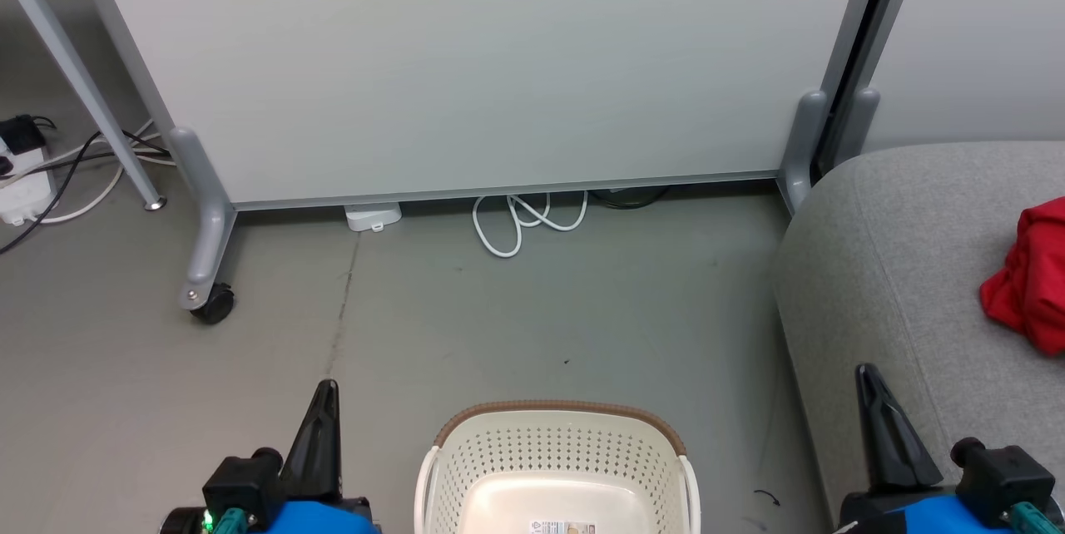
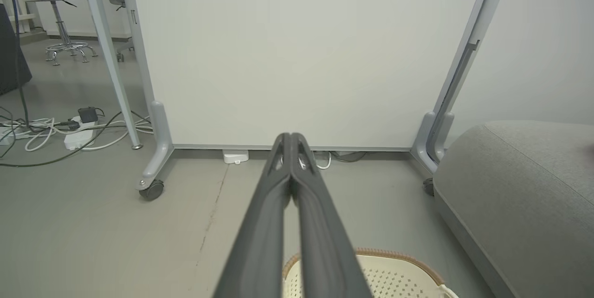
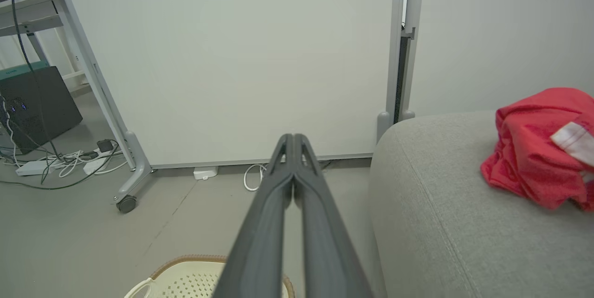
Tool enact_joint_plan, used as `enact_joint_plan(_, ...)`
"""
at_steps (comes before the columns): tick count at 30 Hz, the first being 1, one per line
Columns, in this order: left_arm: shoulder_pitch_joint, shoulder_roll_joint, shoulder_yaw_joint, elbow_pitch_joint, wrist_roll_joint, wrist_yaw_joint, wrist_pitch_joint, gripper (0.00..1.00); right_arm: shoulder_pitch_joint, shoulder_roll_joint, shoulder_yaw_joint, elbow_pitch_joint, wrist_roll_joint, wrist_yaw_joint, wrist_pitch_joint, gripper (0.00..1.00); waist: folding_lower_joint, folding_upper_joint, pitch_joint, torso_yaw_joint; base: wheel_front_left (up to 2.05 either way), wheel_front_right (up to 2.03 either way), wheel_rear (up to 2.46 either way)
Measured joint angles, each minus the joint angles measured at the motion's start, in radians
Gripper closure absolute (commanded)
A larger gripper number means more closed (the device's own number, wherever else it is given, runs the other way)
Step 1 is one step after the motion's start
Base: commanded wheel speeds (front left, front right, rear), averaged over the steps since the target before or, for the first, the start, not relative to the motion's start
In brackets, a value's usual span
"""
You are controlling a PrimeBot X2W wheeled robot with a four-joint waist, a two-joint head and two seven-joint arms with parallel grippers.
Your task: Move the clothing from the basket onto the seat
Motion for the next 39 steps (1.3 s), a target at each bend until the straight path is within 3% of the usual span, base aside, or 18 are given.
enact_joint_plan(18,-0.002,-0.002,0.047,-0.008,-0.320,-0.012,0.086,1.00,-0.013,0.001,-0.012,0.021,0.329,0.000,0.086,1.00,0.0000,0.0000,0.003,-0.010,0.00,0.00,0.00)
enact_joint_plan(39,-0.026,-0.004,0.096,-0.026,-0.617,-0.023,0.161,1.00,-0.047,0.001,-0.024,0.034,0.636,0.000,0.165,1.00,0.0000,0.0000,0.007,-0.021,0.00,0.00,0.00)
